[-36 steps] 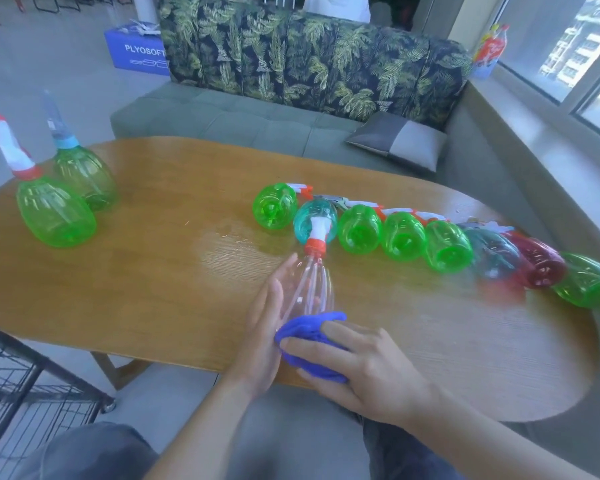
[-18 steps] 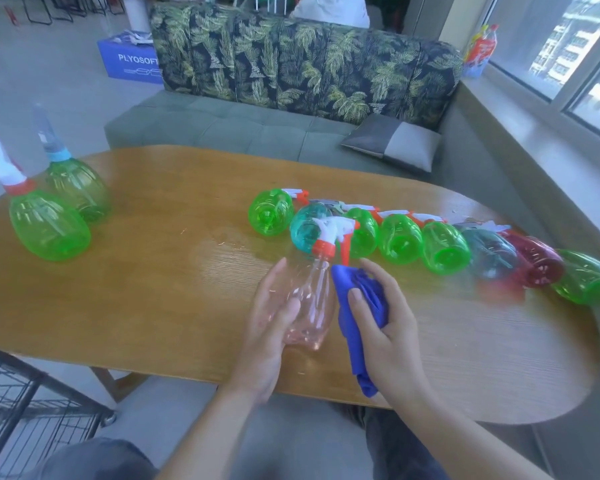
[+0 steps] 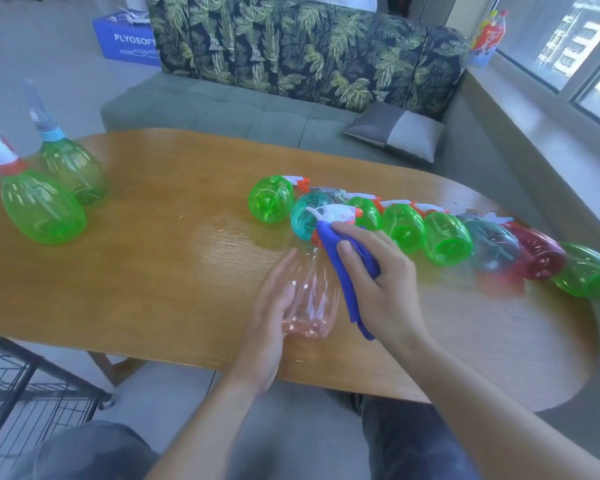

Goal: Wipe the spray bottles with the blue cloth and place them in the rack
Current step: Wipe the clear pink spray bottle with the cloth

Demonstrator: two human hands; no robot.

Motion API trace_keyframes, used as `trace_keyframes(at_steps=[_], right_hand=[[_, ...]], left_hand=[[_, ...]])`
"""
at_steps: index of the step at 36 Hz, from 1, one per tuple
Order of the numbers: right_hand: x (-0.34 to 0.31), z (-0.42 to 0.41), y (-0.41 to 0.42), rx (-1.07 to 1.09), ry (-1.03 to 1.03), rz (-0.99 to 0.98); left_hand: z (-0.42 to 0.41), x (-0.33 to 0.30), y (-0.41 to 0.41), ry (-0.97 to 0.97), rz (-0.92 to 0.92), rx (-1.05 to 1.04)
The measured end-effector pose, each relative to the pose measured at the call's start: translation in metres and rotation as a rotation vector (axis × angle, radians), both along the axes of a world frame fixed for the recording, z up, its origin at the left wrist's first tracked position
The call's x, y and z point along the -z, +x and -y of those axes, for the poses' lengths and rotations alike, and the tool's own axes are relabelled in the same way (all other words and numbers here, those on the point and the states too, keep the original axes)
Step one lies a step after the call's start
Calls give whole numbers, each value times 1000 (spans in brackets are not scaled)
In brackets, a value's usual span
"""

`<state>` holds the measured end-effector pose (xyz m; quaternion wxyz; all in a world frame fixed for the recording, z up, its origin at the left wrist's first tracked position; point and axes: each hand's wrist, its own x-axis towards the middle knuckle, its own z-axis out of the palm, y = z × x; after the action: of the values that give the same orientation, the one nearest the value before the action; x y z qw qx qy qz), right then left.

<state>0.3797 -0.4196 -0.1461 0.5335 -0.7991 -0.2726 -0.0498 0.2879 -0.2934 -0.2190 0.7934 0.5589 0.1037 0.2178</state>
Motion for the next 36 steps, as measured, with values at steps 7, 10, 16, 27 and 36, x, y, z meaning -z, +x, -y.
trace_keyframes(at_steps=[7,10,16,27,36], right_hand=[[21,-17,-6,-58,-167,32],[28,-14,-11,-87,-185,126],[42,7,-22,-265,-211,422],[31,29,-19,-459,-268,659],[16,-17,2,-83,-178,203]], left_hand=[[-3,-2,1,-47,-24,-16],[-2,-2,0,-86,-26,-31],[-4,-4,-2,-112,-36,-27],[-2,-5,-5,-119,-30,9],[0,-1,0,-11,-15,-10]])
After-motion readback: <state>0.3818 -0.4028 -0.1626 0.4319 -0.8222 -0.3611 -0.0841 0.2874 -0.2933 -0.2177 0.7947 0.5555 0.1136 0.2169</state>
